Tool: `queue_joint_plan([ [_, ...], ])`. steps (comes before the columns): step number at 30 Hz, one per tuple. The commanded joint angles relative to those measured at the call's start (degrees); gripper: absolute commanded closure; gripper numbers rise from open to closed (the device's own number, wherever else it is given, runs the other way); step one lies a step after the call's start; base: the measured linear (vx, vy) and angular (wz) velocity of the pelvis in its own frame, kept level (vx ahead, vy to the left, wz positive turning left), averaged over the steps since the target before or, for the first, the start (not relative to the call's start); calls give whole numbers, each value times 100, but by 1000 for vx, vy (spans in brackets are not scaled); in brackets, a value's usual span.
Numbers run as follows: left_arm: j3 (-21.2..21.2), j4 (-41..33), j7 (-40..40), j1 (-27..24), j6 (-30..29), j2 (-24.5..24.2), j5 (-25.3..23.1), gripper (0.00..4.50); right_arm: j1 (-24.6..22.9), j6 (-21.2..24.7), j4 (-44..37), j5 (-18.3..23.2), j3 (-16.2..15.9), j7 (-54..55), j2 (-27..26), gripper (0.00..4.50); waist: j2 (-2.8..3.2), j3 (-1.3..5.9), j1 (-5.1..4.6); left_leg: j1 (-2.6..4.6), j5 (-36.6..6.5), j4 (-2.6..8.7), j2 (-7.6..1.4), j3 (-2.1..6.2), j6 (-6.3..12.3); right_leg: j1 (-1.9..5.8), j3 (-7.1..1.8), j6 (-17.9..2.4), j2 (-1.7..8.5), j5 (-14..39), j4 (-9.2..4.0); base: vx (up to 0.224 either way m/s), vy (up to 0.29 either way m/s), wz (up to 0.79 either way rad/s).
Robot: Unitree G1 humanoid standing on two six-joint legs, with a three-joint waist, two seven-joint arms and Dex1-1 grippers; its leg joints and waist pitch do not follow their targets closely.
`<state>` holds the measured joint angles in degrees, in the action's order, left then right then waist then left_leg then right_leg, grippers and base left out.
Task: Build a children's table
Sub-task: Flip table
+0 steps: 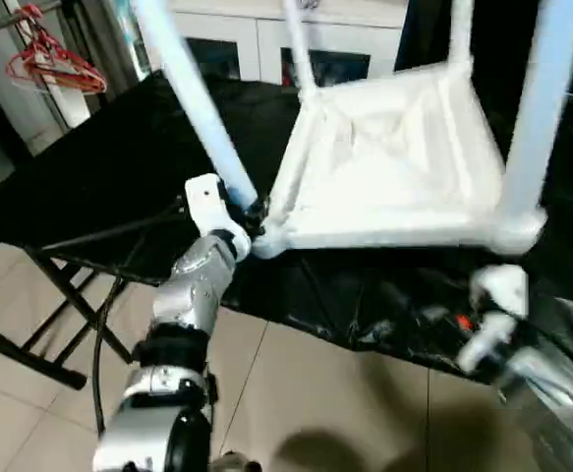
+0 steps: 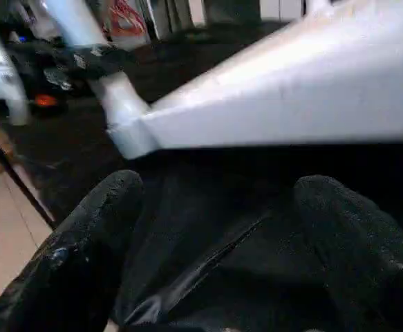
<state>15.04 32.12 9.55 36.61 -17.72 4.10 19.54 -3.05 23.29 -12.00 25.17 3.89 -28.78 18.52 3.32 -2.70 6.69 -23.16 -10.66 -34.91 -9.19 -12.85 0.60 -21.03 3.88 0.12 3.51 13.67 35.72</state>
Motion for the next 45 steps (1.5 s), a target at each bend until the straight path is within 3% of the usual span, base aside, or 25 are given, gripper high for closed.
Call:
queue_joint_plan([
  [1,195,-74,-47,-80,-246,202,456,231,218,261,261,78,-93,60,-75,29,-221,336,-13,130,-512,383,-491,365,474,121,-328,-1074,658,516,-479,0,0,0],
  [2,261,-183,-118,-115,-338,273,548,231,411,357,444,159,-141,77,-170,19,-201,360,3,141,-388,363,-501,363,538,115,-326,-1100,659,273,-450,0,0,0],
  [4,268,-253,-144,-142,-378,302,572,232,536,383,585,174,-176,88,-245,4,-233,367,5,131,-262,346,-494,351,641,121,-322,-1160,658,30,-420,0,0,0],
  [5,261,-392,-178,-192,-456,336,577,232,693,367,774,197,-213,90,-368,4,-283,375,4,123,-177,333,-497,343,706,130,-323,-1167,662,-120,-396,0,0,0],
  [6,267,-449,-204,-215,-487,358,590,232,742,355,832,214,-213,105,-419,0,-263,379,11,107,-84,326,-496,343,747,123,-318,-1185,666,-232,-374,0,0,0],
  [8,267,-556,-244,-251,-563,378,620,232,838,344,941,252,-181,122,-519,0,-250,383,31,131,-90,317,-511,342,739,113,-319,-1174,660,-242,-373,0,0,0],
  [9,266,-622,-268,-277,-599,393,639,232,904,313,1025,261,-142,174,-593,0,-317,379,14,112,-65,331,-514,343,756,127,-314,-1193,655,-308,-348,0,0,0],
  [10,266,-662,-282,-292,-621,402,651,232,945,295,1076,267,-118,207,-639,0,-292,397,27,120,-36,316,-513,342,751,124,-312,-1227,667,-356,-324,0,0,0],
  [11,247,-868,-347,-388,-742,442,677,232,1229,156,1414,419,120,350,-962,0,-295,403,9,105,2,308,-510,340,779,110,-311,-1266,672,-393,-314,0,0,0],
  [12,247,-872,-349,-390,-745,444,678,232,1237,152,1423,423,128,356,-970,0,-290,395,-9,95,-5,309,-508,334,772,91,-311,-1290,663,-362,-323,0,0,0],
  [14,252,-1057,-419,-483,-871,501,681,232,1539,5,1742,659,444,584,-1258,0,-315,379,-8,106,-70,314,-512,325,749,90,-317,-1307,667,-266,-330,0,0,0],
  [17,254,-1172,-477,-537,-941,526,686,232,1693,-134,1906,760,618,714,-1386,0,-301,380,2,128,-71,325,-526,328,655,80,-320,-1238,653,-203,-323,0,0,0],
  [22,248,-1309,-541,-599,-1031,533,680,232,1975,-298,2142,1143,1022,706,-1671,0,-330,385,8,131,-109,337,-523,324,604,95,-323,-1185,660,-321,-318,0,0,0],
  [28,219,-1417,-567,-633,-1109,516,662,232,2338,-473,2587,1350,1315,851,-1831,0,-355,388,0,135,-105,331,-510,310,549,92,-321,-1205,669,-281,-313,0,0,0],
  [38,38,-1677,-573,-811,-1274,555,580,232,3481,-907,4204,1555,1897,1109,-1973,0,-372,410,-10,138,57,313,-505,296,597,100,-304,-1282,655,-552,-261,0,0,0],
  [45,-66,-1824,-581,-919,-1336,573,558,232,3988,-1194,5058,1646,2266,1176,-1940,74,-395,412,11,140,93,301,-508,289,608,96,-298,-1286,650,-503,-247,0,0,0],
])
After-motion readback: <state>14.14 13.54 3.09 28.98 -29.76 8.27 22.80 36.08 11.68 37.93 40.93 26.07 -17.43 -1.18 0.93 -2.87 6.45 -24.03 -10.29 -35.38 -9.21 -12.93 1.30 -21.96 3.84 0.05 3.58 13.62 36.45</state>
